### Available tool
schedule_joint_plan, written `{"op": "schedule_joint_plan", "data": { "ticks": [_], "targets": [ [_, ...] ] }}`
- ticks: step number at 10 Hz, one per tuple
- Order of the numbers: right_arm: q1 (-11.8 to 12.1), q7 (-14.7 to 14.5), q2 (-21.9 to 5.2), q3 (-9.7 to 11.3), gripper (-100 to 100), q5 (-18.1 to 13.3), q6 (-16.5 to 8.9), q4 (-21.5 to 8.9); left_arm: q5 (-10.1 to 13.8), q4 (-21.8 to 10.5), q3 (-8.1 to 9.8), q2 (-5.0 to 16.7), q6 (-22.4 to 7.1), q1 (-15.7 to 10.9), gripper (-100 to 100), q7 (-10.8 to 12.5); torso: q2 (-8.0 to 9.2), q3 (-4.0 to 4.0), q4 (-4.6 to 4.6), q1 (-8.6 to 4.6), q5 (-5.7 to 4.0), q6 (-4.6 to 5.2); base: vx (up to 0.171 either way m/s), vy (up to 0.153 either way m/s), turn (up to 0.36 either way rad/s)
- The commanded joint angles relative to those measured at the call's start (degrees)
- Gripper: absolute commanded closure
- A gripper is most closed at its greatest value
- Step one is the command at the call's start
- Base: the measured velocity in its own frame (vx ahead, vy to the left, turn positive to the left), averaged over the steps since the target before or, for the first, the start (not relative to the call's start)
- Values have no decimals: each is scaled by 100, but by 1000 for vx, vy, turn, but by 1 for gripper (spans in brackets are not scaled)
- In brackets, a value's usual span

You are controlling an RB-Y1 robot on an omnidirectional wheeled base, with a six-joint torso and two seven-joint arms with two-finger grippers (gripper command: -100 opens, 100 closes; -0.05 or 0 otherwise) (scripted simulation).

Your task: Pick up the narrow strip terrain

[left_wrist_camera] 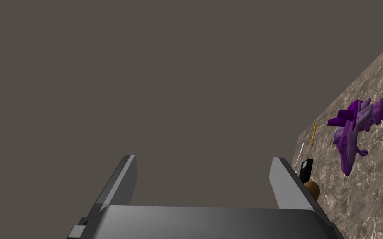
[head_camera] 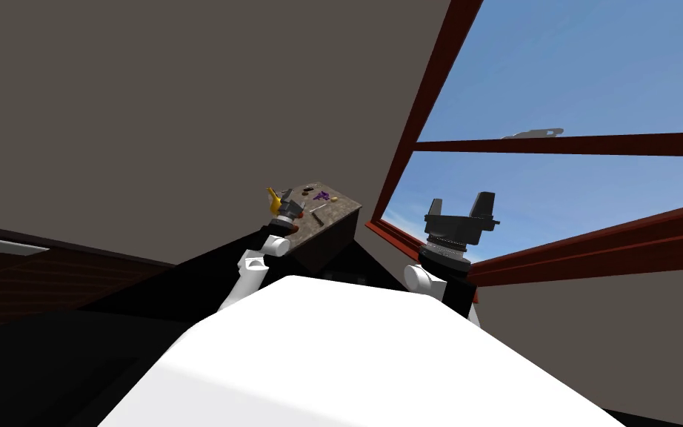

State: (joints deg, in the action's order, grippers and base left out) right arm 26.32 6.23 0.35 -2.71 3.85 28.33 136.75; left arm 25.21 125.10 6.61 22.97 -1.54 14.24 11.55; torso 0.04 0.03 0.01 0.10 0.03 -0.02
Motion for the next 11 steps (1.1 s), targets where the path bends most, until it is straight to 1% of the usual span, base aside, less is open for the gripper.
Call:
{"op": "schedule_joint_plan", "data": {
  "ticks": [1,2,3,4,5,6,7,8,9,10,11],
  "targets": [
    [0,0,0,0,0,0,0,0,221,-102,32,173,-286,-106,-100,-38,0,0,0,0,0,0,-33,34,-108],
    [0,0,0,0,0,0,0,0,221,-102,32,173,-440,-106,-100,-38,2,1,0,5,1,1,-27,32,-68],
    [0,0,0,0,0,0,0,0,221,-102,32,173,-510,-106,-100,-38,1,1,0,5,1,0,-9,14,0],
    [0,0,0,0,0,0,0,0,413,-190,52,324,-722,-200,-100,-86,-3,-2,-1,-1,0,-2,-16,15,-133],
    [0,0,0,0,0,0,0,0,413,-190,52,324,-866,-200,-100,-86,-3,-2,-1,-1,-1,2,-18,26,-64],
    [0,0,0,0,0,0,0,0,604,-284,65,480,-1061,-291,-100,-145,-4,-2,-1,1,0,-1,-16,29,-109],
    [0,0,0,0,0,0,0,0,604,-284,65,480,-1258,-291,-100,-145,-4,-2,-1,4,1,1,-12,24,-67],
    [0,0,0,0,0,0,0,0,604,-284,65,480,-1314,-291,-100,-145,-5,-3,-1,2,1,-1,-5,9,4],
    [1,0,0,0,0,0,0,0,793,-384,71,642,-1529,-378,-100,-215,-7,-4,-2,-3,0,-2,-4,11,-135],
    [0,0,0,0,0,0,0,0,793,-384,71,642,-1671,-378,-100,-215,-9,-5,-2,-3,-1,2,-5,18,-71],
    [1,0,0,0,0,0,0,0,793,-384,71,642,-1728,-378,-100,-215,-8,-5,-2,-2,0,-2,-3,10,15]
  ]
}}
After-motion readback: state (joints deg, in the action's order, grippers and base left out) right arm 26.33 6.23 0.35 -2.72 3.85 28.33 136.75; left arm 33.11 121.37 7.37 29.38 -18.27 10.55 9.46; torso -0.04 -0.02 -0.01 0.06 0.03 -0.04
